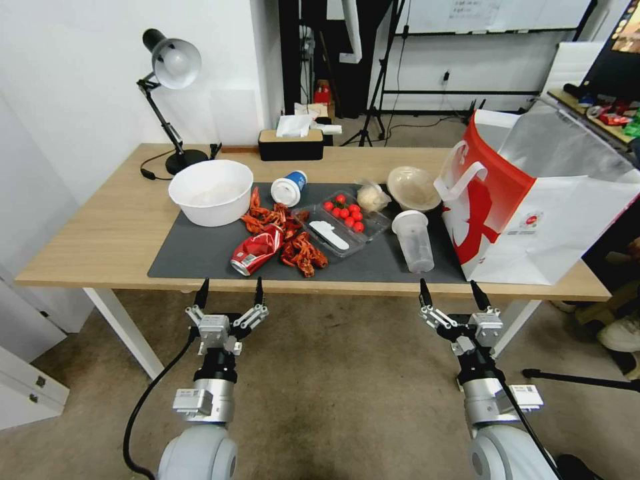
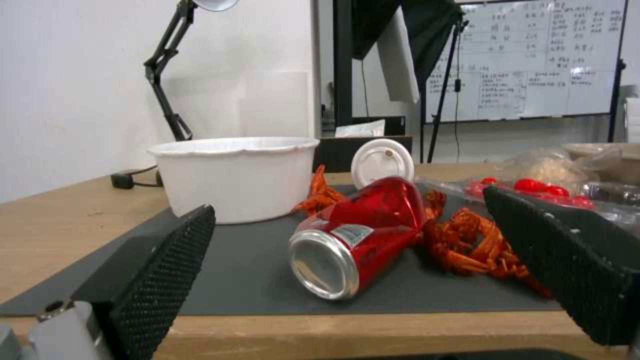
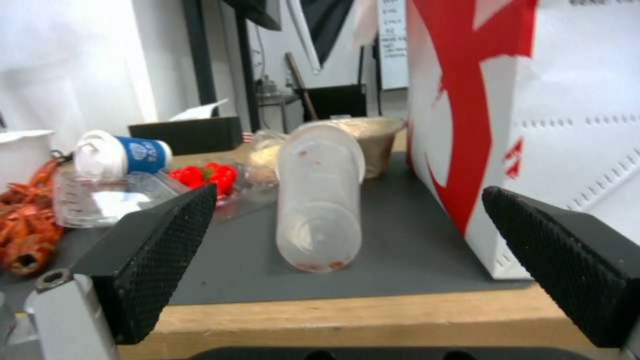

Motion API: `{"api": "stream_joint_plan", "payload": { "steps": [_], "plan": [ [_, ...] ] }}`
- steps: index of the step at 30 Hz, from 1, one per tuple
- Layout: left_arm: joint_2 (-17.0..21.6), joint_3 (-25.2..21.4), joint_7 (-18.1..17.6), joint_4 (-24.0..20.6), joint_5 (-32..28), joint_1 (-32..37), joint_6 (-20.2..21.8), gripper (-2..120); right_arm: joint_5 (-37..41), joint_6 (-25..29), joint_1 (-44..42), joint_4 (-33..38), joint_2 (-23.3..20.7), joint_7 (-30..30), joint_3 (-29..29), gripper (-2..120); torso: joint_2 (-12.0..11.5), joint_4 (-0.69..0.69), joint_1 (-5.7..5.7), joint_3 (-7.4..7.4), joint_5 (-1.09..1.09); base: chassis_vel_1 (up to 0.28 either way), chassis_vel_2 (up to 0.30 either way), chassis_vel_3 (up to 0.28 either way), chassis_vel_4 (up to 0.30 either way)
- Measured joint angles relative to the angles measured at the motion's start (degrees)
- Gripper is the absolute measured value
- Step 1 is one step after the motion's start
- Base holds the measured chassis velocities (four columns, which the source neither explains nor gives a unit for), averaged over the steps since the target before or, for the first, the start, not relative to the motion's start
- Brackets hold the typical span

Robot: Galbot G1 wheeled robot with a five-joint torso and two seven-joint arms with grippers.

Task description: Pick up the trash from the table and place it into the takeout bag.

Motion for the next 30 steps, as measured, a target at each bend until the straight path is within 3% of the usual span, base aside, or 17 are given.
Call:
{"api": "stream_joint_plan", "payload": {
  "steps": [7,10,14,30],
  "plan": [
    [0.2,-0.5,1.0,-0.5,0.1,1.2,-0.1,100,1.7,-6.2,2.8,2.2,-1.8,6.4,-2.4,100,0.0,-0.01,0.0,0.0,-0.01,0.0,0.0,0.0,0.0],
    [0.3,-0.8,1.1,-0.9,0.3,1.4,-0.1,100,3.1,-12.4,7.0,2.7,-5.6,9.9,-4.0,100,0.0,0.01,0.0,0.0,-0.01,0.0,0.0,0.0,0.0],
    [0.4,-0.7,1.1,-0.8,0.4,1.2,0.0,100,4.9,-16.6,11.1,0.8,-8.3,11.3,-5.5,100,0.0,0.01,0.0,0.0,0.01,0.0,0.0,0.0,0.0],
    [1.0,-1.1,1.1,0.3,1.3,1.0,0.3,100,10.7,-29.8,23.3,-7.0,-9.2,22.2,-12.8,100,0.0,0.0,0.0,0.0,-0.01,0.0,0.0,0.0,0.0]
  ]
}}
